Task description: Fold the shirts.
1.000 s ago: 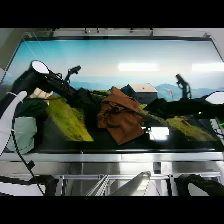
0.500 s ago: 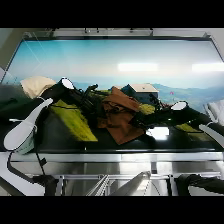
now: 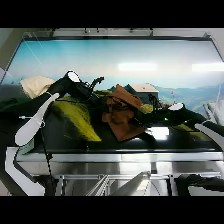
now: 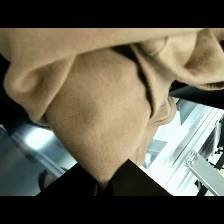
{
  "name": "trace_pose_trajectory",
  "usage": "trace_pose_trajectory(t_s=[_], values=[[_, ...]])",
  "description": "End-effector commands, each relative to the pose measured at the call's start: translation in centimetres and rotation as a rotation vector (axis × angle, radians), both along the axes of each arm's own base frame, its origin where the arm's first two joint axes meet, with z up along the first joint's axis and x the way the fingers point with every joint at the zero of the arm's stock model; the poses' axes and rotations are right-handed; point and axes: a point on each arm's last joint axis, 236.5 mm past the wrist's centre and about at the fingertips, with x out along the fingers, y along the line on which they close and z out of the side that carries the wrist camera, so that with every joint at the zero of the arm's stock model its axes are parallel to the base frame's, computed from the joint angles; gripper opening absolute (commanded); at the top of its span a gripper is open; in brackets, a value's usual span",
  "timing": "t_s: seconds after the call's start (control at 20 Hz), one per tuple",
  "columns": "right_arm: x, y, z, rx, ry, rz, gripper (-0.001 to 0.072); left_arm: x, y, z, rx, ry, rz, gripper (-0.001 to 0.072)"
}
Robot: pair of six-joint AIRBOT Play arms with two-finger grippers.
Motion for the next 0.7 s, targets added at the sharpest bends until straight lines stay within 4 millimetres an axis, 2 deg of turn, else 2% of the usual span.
trace_pose_trajectory(t_s=[0.0,0.1,0.15,0.25,0.3,0.35,0.45,0.65], values=[[0.3,-1.2,2.6,0.075,-0.026,0.023,0.0297,0.0,0.2,0.2,0.003,-0.001,-0.009,0.0017],[2.1,-4.8,5.0,0.111,-0.064,-0.053,0.0297,0.2,0.8,0.4,-0.001,0.004,-0.002,0.0017],[3.2,-7.4,5.7,0.095,-0.093,-0.110,0.0302,0.2,1.1,0.4,-0.003,0.012,-0.001,0.0017],[4.8,-12.3,5.9,0.062,-0.112,-0.231,0.0533,0.4,1.9,0.6,-0.006,0.023,0.008,0.0017],[4.9,-13.7,5.3,0.047,-0.090,-0.262,0.0526,0.5,2.1,0.7,-0.011,0.030,0.012,0.0017],[4.5,-14.1,4.3,0.032,-0.059,-0.263,0.0527,0.6,2.4,0.7,-0.012,0.032,0.018,0.0018],[3.7,-12.3,2.6,0.038,-0.001,-0.216,0.0526,0.8,2.7,0.7,-0.013,0.031,0.026,0.0017],[1.9,-5.7,-0.8,0.019,0.049,-0.087,0.0526,0.8,2.6,0.7,-0.013,0.032,0.025,0.0018]])
